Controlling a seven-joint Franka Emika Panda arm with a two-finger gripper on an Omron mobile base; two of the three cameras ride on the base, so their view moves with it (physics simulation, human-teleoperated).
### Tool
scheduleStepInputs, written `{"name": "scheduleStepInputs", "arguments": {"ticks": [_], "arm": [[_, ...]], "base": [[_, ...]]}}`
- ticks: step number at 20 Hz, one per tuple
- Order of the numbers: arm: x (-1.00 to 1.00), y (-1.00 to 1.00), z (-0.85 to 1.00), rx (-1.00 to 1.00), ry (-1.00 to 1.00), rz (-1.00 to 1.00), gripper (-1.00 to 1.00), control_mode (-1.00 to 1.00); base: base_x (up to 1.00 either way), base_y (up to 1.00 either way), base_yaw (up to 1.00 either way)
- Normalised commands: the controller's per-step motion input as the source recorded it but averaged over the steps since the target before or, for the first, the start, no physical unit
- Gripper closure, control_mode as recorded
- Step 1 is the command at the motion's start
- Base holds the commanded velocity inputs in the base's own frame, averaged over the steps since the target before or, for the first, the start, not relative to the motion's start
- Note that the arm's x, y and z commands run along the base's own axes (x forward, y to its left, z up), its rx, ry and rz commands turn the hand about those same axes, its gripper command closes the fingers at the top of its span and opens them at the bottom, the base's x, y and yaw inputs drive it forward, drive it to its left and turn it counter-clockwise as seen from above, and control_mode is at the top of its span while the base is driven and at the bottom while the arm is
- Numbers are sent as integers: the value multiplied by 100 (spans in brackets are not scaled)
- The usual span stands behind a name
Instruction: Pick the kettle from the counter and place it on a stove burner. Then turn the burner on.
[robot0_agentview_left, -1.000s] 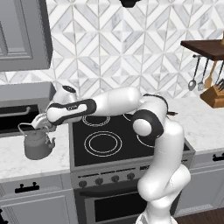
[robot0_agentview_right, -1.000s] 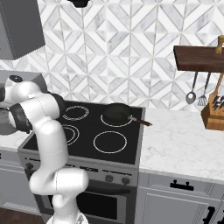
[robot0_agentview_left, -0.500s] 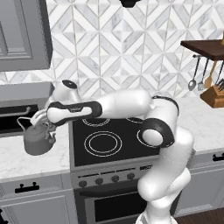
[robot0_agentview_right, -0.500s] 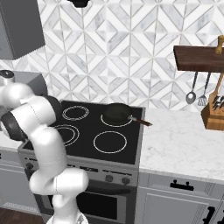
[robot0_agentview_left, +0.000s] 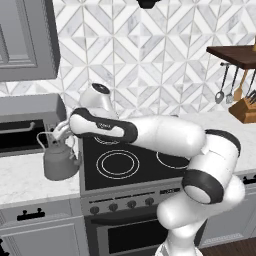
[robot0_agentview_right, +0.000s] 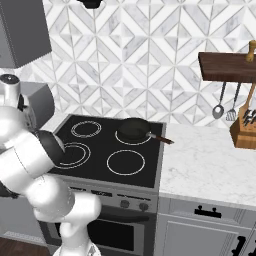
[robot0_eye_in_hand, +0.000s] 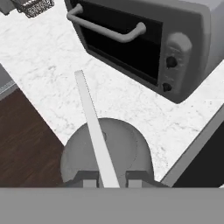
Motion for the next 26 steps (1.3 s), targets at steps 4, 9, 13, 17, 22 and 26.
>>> {"name": "scheduleStepInputs", "arguments": {"ticks": [4,9,13,17,22,26], "arm": [[-11,-83,15,0,-1,-2,100,-100],[0,-74,11,0,-1,-2,100,-100],[0,-77,9,0,0,-3,100,-100],[0,-68,3,0,0,-3,100,-100],[5,-55,0,0,0,-4,100,-100],[23,-45,0,0,0,-5,100,-100]], "base": [[0,0,0],[0,0,0],[0,0,0],[0,0,0],[0,0,0],[0,0,0]]}}
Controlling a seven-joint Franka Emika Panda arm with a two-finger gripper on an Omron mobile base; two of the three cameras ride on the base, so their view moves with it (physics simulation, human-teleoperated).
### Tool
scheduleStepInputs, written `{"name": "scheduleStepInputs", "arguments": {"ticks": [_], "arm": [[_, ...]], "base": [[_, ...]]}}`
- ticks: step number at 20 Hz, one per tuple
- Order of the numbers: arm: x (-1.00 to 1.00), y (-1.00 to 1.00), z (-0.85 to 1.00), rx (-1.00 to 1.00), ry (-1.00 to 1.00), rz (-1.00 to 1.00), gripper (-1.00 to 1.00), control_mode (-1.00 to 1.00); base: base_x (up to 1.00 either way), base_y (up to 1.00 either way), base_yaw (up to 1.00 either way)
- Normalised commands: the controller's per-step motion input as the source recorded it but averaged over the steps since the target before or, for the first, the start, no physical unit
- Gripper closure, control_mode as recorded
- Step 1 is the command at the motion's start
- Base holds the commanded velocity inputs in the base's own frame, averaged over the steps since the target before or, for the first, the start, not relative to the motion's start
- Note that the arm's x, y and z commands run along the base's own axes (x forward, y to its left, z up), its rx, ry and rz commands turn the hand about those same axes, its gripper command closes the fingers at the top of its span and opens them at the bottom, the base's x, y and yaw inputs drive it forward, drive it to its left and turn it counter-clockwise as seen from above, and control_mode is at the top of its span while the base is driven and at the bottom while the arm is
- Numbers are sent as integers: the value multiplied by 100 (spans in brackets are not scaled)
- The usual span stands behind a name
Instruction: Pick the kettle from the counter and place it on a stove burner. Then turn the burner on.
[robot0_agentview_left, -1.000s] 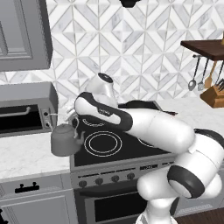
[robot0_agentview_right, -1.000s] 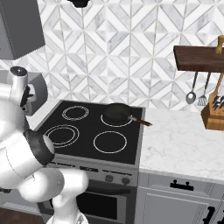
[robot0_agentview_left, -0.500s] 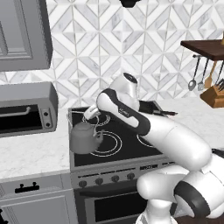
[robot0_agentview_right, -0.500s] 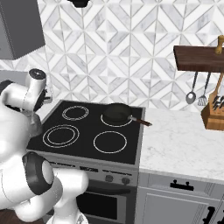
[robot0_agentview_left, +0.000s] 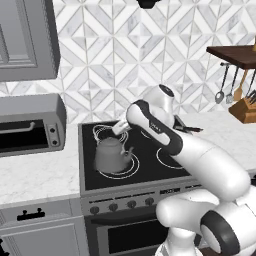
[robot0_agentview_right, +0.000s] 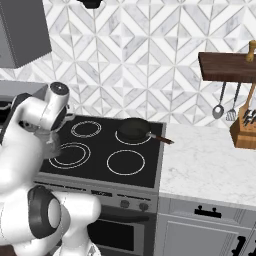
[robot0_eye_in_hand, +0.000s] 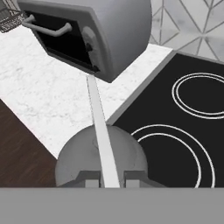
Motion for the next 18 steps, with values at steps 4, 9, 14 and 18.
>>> {"name": "scheduleStepInputs", "arguments": {"ticks": [4,9,14,18], "arm": [[35,-36,0,0,0,-4,100,-100],[44,-20,0,-1,0,-3,100,-100],[45,-6,0,-4,0,-1,100,-100],[15,-1,0,-11,-1,0,100,-100]], "base": [[0,0,0],[0,0,0],[0,0,0],[0,0,0]]}}
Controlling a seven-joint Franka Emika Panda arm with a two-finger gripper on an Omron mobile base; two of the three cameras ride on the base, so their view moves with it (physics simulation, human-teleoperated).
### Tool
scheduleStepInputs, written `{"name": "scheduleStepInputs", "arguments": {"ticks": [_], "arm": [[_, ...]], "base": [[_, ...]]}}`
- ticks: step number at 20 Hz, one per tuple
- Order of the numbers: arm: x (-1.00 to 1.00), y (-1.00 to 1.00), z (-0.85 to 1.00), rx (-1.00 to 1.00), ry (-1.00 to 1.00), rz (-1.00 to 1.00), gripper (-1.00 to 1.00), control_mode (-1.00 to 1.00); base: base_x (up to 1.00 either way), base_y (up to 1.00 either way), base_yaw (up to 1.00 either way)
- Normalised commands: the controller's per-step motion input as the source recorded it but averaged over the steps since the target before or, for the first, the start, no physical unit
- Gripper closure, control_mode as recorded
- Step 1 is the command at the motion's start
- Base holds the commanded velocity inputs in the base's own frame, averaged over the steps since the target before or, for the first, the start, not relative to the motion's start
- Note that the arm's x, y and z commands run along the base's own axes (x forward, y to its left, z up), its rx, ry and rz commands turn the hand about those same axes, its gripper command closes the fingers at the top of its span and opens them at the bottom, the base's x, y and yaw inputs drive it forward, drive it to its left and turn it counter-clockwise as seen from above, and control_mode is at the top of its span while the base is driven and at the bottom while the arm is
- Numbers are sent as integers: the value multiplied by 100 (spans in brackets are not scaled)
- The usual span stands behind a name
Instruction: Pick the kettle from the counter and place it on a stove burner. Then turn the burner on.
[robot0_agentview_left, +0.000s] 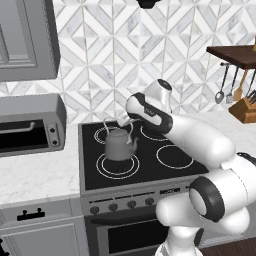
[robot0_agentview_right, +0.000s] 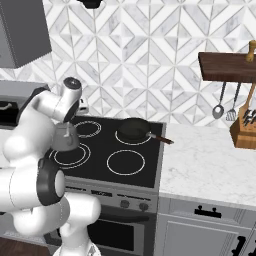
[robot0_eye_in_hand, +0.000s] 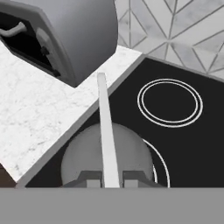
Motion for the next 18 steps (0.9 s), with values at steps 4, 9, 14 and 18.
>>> {"name": "scheduleStepInputs", "arguments": {"ticks": [4,9,14,18], "arm": [[2,0,-6,-14,-5,0,100,-100],[0,0,-9,-8,-7,0,100,-100],[10,4,-12,0,-12,0,100,-100],[18,17,-11,0,-9,0,100,-100]], "base": [[0,0,0],[0,0,0],[0,0,0],[0,0,0]]}}
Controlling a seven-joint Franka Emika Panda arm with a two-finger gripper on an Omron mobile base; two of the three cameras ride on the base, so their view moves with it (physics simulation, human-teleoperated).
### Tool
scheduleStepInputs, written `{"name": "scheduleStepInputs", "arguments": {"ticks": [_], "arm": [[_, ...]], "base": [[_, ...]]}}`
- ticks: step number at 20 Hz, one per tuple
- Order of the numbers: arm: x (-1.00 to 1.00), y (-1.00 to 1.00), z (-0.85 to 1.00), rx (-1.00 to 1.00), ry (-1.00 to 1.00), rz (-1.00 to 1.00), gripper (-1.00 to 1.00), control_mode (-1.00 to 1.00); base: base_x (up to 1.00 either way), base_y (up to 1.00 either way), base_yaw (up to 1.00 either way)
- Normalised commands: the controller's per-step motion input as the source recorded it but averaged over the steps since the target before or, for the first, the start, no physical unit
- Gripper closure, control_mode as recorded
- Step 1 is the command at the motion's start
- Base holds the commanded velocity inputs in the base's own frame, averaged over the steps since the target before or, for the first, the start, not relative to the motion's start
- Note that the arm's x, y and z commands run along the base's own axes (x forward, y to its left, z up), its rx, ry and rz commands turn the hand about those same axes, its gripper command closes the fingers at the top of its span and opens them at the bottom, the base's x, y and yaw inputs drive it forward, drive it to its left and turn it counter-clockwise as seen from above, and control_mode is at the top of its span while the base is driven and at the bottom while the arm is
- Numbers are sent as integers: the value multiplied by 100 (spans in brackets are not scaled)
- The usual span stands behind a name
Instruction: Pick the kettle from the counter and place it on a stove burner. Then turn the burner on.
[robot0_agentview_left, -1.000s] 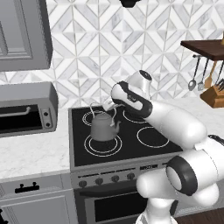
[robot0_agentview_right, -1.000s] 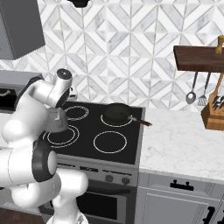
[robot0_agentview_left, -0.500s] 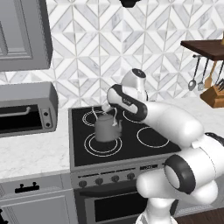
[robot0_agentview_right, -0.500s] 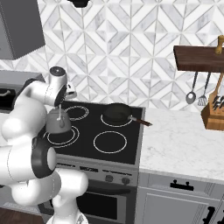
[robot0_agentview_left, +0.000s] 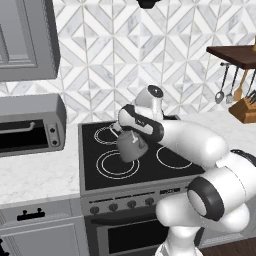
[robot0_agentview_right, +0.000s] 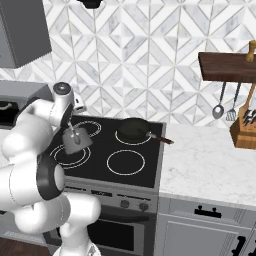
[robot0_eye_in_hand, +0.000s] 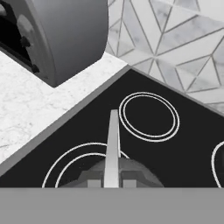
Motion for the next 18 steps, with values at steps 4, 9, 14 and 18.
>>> {"name": "scheduleStepInputs", "arguments": {"ticks": [4,9,14,18], "arm": [[14,26,-4,0,-3,0,100,-100],[14,26,0,0,0,0,100,-100],[14,20,0,0,0,0,100,-100],[17,24,0,0,0,0,100,-100]], "base": [[0,0,0],[0,0,0],[0,0,0],[0,0,0]]}}
